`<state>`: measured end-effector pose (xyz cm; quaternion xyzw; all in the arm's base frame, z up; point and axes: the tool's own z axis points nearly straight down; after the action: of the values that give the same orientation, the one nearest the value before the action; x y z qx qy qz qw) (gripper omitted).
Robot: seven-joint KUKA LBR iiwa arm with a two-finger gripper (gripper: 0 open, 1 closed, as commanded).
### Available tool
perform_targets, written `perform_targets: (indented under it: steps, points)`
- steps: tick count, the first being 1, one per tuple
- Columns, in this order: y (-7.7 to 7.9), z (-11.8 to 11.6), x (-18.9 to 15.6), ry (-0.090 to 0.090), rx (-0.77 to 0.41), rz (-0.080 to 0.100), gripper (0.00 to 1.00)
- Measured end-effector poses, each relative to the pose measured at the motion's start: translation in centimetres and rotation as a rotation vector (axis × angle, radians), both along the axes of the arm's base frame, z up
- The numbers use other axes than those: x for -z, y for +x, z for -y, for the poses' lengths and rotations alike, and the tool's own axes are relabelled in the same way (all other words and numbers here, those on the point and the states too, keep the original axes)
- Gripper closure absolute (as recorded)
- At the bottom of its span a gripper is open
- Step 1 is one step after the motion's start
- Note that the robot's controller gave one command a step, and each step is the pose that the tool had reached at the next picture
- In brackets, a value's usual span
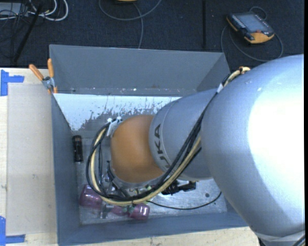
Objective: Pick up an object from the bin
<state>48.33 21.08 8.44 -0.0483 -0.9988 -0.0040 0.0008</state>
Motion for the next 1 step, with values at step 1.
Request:
perform_targets:
  steps: [1]
  points:
    - [-0.13, 0.07, -0.39, -0.003, 0.0, -0.004, 1.0]
